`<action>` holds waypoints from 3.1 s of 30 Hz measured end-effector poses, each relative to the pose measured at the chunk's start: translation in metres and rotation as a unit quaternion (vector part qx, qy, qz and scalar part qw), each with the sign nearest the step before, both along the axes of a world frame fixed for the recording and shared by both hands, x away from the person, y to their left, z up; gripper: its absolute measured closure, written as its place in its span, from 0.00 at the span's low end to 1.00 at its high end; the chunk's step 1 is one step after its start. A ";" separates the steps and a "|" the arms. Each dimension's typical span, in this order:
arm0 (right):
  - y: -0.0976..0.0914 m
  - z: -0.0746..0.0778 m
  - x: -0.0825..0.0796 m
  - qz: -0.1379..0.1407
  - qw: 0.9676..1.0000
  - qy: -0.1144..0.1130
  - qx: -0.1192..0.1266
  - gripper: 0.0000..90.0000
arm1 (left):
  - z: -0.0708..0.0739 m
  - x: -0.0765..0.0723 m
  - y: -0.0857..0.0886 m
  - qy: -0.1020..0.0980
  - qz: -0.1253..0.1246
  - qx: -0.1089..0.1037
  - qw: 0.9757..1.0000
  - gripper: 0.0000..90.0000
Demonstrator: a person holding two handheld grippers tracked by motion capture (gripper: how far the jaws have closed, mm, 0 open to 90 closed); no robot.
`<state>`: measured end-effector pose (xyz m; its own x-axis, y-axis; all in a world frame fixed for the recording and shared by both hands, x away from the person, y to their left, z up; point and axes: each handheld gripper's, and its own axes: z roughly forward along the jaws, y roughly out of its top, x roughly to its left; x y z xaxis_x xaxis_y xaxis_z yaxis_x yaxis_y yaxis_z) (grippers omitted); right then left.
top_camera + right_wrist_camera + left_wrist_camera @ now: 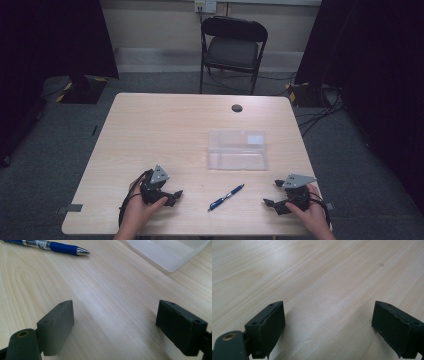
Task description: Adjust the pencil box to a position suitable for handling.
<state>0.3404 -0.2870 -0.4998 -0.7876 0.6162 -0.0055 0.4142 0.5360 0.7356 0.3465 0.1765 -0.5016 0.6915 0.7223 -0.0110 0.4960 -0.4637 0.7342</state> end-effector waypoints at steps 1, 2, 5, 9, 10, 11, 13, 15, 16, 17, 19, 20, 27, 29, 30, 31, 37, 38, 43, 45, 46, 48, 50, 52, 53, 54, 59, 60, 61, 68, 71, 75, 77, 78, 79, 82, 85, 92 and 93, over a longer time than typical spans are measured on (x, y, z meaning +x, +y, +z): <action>0.000 0.000 0.000 0.000 1.000 0.000 0.000 0.15 | 0.000 0.000 0.000 0.000 0.001 0.000 1.000 0.12; 0.000 0.000 0.000 0.000 1.000 0.000 0.000 0.15 | 0.000 0.000 0.000 0.000 0.001 0.000 1.000 0.12; 0.000 0.000 0.000 0.001 1.000 0.000 0.000 0.15 | 0.000 0.000 0.000 0.000 0.001 0.000 1.000 0.12; 0.000 0.000 0.000 0.001 1.000 0.000 0.000 0.15 | 0.000 0.000 0.000 0.000 0.000 0.001 1.000 0.12; 0.000 0.000 0.000 0.001 1.000 0.000 0.000 0.15 | 0.000 0.000 0.000 0.000 0.000 0.001 1.000 0.12; 0.000 0.000 0.000 0.000 1.000 0.001 0.000 0.15 | 0.000 0.000 0.000 0.000 0.000 0.002 1.000 0.12; 0.000 0.000 0.000 0.000 1.000 0.001 0.000 0.16 | 0.000 0.000 0.000 0.000 0.000 0.001 1.000 0.12; 0.000 0.000 0.000 0.000 1.000 0.001 0.000 0.16 | 0.000 0.000 0.000 0.000 0.000 0.001 1.000 0.12; 0.000 0.000 0.000 0.001 1.000 0.000 0.000 0.16 | 0.000 0.000 0.000 0.000 0.000 0.001 1.000 0.12; 0.000 0.000 0.000 0.001 1.000 0.000 0.000 0.16 | 0.000 0.000 0.000 0.000 -0.001 0.001 1.000 0.12; 0.000 0.000 0.000 0.000 1.000 0.000 0.000 0.16 | 0.000 0.000 0.000 0.000 0.000 0.001 1.000 0.12; 0.000 0.000 0.000 -0.001 1.000 -0.001 0.000 0.16 | 0.000 0.000 0.000 0.000 -0.001 0.001 1.000 0.12; -0.001 0.001 -0.001 -0.018 1.000 -0.016 0.005 0.28 | 0.000 0.000 0.000 0.000 0.000 0.001 1.000 0.12; 0.000 0.001 0.000 -0.022 1.000 -0.018 0.002 0.28 | 0.000 0.000 0.000 0.000 0.000 0.002 1.000 0.12; 0.001 0.002 0.006 -0.036 0.999 -0.014 0.005 0.29 | 0.000 0.000 0.000 0.000 0.000 0.001 1.000 0.12; 0.002 0.003 0.007 -0.040 0.999 -0.012 0.008 0.30 | 0.000 0.000 0.000 0.000 0.000 0.001 1.000 0.12; 0.004 0.012 0.021 -0.066 0.998 -0.017 0.010 0.35 | 0.000 0.000 0.000 0.000 -0.001 0.001 1.000 0.12; 0.005 0.014 0.024 -0.070 0.997 -0.018 0.013 0.37 | 0.000 0.000 0.000 0.000 0.000 0.002 1.000 0.12; 0.010 0.017 0.034 -0.076 0.997 -0.016 0.028 0.40 | 0.000 0.000 0.000 0.000 0.000 0.002 1.000 0.12; 0.018 0.018 0.040 -0.077 0.997 -0.023 0.020 0.40 | 0.000 0.000 0.000 0.000 0.000 0.001 1.000 0.12; 0.020 0.019 0.041 -0.078 0.996 -0.024 0.022 0.40 | 0.000 0.000 0.000 0.000 -0.001 0.001 1.000 0.12; 0.026 0.022 0.045 -0.082 0.996 -0.018 0.034 0.41 | 0.000 0.000 0.000 0.000 0.000 0.001 1.000 0.12; 0.033 0.025 0.050 -0.074 0.996 -0.022 0.032 0.42 | 0.000 0.000 0.000 0.000 0.000 0.001 1.000 0.12; 0.038 0.026 0.054 -0.067 0.997 -0.024 0.027 0.42 | 0.000 0.000 0.000 0.000 -0.001 0.002 1.000 0.12; 0.038 0.026 0.054 -0.067 0.997 -0.024 0.027 0.42 | 0.000 0.000 0.000 0.000 -0.001 0.002 1.000 0.12; 0.041 0.026 0.056 -0.062 0.997 -0.023 0.027 0.42 | 0.000 0.000 0.000 0.000 0.000 0.001 1.000 0.12; 0.057 0.023 0.064 -0.053 0.998 -0.019 0.026 0.43 | 0.000 0.000 0.000 0.000 0.000 0.001 1.000 0.12; 0.061 0.023 0.064 -0.054 0.998 -0.021 0.022 0.43 | 0.000 0.000 0.000 0.000 0.000 0.001 1.000 0.12; 0.062 0.024 0.064 -0.056 0.998 -0.023 0.021 0.43 | 0.000 0.000 0.000 0.000 0.000 0.001 1.000 0.12; 0.052 0.031 0.063 -0.070 0.997 -0.034 0.006 0.43 | 0.000 0.000 0.000 0.000 0.000 0.001 1.000 0.12; 0.046 0.031 0.064 -0.082 0.996 -0.032 0.010 0.43 | 0.000 0.000 0.000 0.000 0.000 0.001 1.000 0.12; 0.037 0.031 0.067 -0.102 0.994 -0.030 0.016 0.44 | 0.000 0.000 0.000 0.000 0.000 0.001 1.000 0.12; 0.035 0.031 0.069 -0.108 0.994 -0.033 0.010 0.44 | 0.000 0.000 0.000 0.000 0.000 0.001 1.000 0.12; 0.034 0.030 0.072 -0.112 0.993 -0.032 0.014 0.45 | 0.000 0.000 0.000 0.000 0.000 0.001 1.000 0.12; 0.034 0.030 0.073 -0.117 0.992 -0.030 0.017 0.46 | 0.000 0.000 0.000 0.000 0.000 0.001 1.000 0.12; 0.035 0.030 0.076 -0.129 0.991 -0.030 0.013 0.47 | 0.000 0.000 0.000 0.000 0.000 0.002 1.000 0.12; 0.037 0.030 0.078 -0.131 0.991 -0.032 0.004 0.49 | 0.000 0.000 0.000 0.000 0.000 0.002 1.000 0.12; 0.036 0.023 0.084 -0.161 0.987 -0.021 0.003 0.51 | 0.000 0.000 0.000 0.000 0.000 0.001 1.000 0.12; 0.036 0.022 0.084 -0.166 0.986 -0.019 0.001 0.51 | 0.000 0.000 0.000 0.000 0.000 0.002 1.000 0.12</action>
<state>0.4245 -0.2513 -0.4782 -0.5410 0.8405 -0.0296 0.5390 0.3735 0.7549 0.3465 0.1765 -0.5014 0.6920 0.7218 -0.0091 0.4961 -0.4664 0.7324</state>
